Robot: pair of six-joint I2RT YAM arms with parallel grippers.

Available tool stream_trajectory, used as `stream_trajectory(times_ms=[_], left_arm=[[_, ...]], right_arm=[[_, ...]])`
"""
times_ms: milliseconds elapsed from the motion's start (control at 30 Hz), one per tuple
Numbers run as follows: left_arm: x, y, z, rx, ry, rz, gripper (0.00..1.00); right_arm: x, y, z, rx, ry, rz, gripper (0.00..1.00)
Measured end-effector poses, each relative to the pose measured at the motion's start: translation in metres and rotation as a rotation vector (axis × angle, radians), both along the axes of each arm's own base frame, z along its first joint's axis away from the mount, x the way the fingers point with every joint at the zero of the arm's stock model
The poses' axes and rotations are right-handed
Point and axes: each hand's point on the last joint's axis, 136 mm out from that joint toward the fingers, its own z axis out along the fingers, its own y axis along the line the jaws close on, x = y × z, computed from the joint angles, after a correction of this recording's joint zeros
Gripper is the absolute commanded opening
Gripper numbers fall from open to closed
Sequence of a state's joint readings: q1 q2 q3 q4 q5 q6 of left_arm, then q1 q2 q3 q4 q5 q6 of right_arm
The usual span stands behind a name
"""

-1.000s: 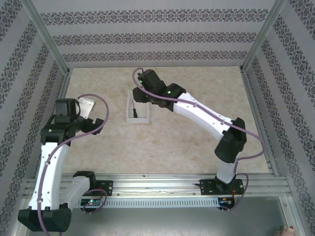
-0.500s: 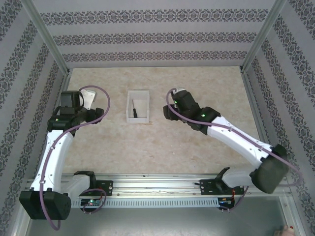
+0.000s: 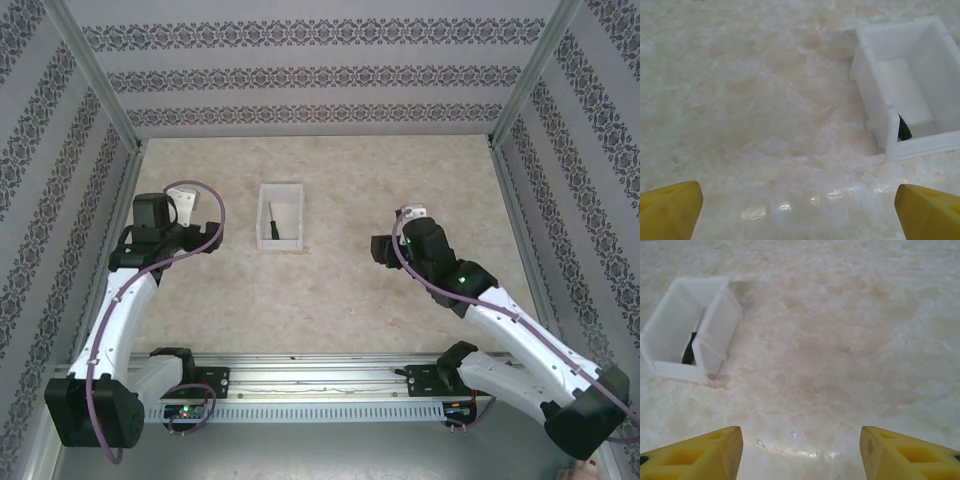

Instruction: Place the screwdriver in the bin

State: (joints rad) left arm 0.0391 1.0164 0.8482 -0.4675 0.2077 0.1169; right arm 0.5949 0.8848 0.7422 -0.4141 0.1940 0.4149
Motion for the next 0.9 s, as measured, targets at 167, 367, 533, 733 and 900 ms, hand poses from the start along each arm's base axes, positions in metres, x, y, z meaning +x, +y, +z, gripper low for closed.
stream_trajectory(times_ms=[167, 367, 533, 733, 900], left_arm=[[0.007, 0.005, -0.014, -0.02, -0.033, 0.054, 0.99], [0.01, 0.005, -0.025, -0.046, -0.062, 0.07, 0.99], [0.016, 0.0, -0.03, -0.07, -0.061, 0.057, 0.99], [0.02, 0.007, -0.048, -0.071, -0.076, 0.107, 0.99], [0.025, 0.019, -0.053, -0.051, -0.128, 0.172, 0.99]], right_arm=[[-0.011, -0.02, -0.009, -0.004, -0.017, -0.045, 0.73], [0.001, -0.055, -0.01, -0.009, -0.037, -0.182, 0.74], [0.02, -0.077, -0.02, -0.014, 0.004, -0.273, 0.74], [0.055, -0.085, -0.026, -0.05, -0.001, -0.273, 0.83], [0.076, -0.089, -0.023, -0.15, -0.085, -0.23, 0.87]])
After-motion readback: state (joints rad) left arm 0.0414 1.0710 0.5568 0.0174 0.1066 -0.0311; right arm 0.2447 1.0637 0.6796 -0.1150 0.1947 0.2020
